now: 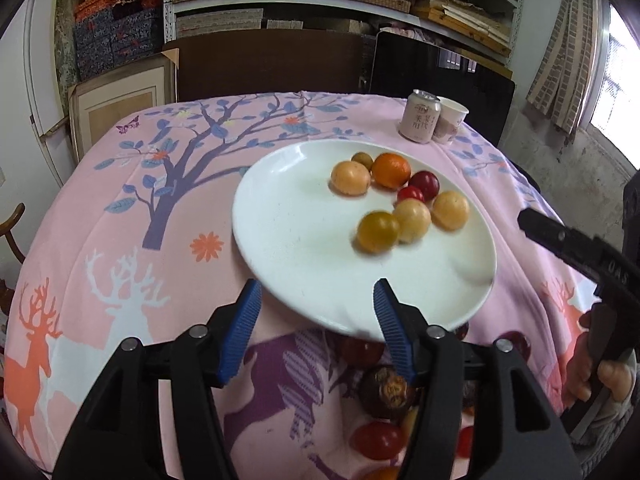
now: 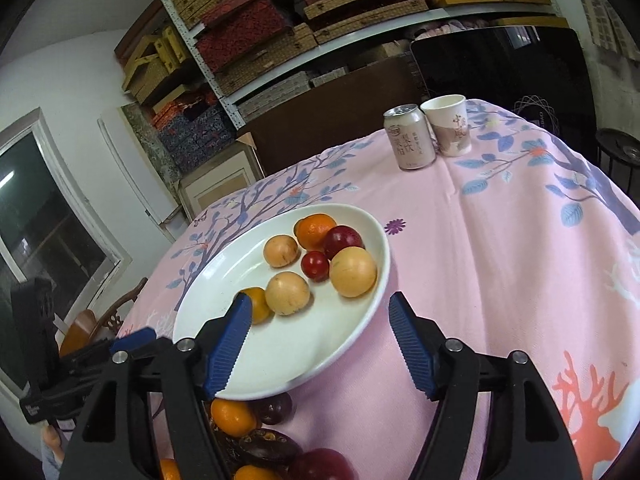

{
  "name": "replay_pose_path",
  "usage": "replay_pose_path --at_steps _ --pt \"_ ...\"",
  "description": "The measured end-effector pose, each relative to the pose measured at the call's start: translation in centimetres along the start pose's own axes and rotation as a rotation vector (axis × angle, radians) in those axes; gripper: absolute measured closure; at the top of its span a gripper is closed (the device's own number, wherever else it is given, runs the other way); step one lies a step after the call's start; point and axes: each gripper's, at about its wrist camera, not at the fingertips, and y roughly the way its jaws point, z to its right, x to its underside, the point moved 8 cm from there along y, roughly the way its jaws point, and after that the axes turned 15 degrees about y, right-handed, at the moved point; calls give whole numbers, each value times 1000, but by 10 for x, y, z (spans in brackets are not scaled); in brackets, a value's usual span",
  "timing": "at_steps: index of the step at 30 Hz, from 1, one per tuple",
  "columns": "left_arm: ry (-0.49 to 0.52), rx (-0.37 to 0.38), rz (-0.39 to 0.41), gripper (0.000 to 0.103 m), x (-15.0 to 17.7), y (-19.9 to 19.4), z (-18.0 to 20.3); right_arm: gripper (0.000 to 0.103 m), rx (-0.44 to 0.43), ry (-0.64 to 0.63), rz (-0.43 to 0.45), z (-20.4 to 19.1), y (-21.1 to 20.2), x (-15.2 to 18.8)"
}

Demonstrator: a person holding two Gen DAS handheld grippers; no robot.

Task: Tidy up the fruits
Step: 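Open both tools to drop the orange and potato onto the plate, then grasp a red cherry tomato with the left tool while the right tool moves to the pile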

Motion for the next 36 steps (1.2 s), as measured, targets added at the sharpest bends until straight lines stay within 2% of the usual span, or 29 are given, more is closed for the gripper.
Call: replay_pose_path --at_steps 2,8,13,18,28,29,33,36 --pt "6 12 -13 46 11 -2 5 24 -3 31 14 7 -6 -2" --pt "43 27 -60 45 39 0 16 21 -33 111 28 21 -21 0" --pt "75 39 -59 45 37 6 26 20 -41 115 21 20 -21 0" --pt "52 65 -112 45 37 26 23 19 -53 125 11 20 -20 -1" --pt "129 77 -137 45 27 45 35 19 -58 128 -23 18 -17 5" --pt "123 92 -141 47 27 46 36 19 -57 128 -25 18 -17 5" --pt "99 182 -149 67 27 48 41 19 -49 132 -31 19 -16 6" --pt "85 193 -149 67 28 49 42 19 -43 138 -32 21 -15 5"
